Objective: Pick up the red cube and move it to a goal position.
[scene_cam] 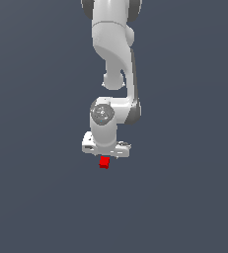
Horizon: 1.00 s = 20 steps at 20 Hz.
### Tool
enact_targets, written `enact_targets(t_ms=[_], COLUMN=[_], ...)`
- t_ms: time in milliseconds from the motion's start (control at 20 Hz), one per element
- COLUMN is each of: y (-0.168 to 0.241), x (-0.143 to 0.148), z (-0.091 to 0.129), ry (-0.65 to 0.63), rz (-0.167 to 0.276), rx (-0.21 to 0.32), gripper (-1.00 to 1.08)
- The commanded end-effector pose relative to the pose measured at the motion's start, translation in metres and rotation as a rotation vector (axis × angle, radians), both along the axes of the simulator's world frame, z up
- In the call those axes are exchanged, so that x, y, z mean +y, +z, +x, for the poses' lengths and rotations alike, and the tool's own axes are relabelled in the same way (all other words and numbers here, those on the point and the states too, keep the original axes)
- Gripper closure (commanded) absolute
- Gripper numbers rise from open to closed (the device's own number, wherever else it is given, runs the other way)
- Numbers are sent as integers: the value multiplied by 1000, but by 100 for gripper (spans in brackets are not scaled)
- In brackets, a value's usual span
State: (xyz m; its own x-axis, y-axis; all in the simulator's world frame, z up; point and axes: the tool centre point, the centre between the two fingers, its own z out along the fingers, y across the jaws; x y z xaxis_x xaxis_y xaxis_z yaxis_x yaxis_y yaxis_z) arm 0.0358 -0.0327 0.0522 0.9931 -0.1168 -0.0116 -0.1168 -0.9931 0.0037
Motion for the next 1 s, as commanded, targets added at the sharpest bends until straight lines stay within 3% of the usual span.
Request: enact_targets(t_ms=[0,550,600,950], y=[-13,-32,-32,-32], x=[-3,-10,-10,-10], z=[7,21,21,21], ry=[-20,-54,-54,-54], rz=[1,2,2,2], rx=[-3,-12,-12,-12], gripper=[-92,-92,108,108])
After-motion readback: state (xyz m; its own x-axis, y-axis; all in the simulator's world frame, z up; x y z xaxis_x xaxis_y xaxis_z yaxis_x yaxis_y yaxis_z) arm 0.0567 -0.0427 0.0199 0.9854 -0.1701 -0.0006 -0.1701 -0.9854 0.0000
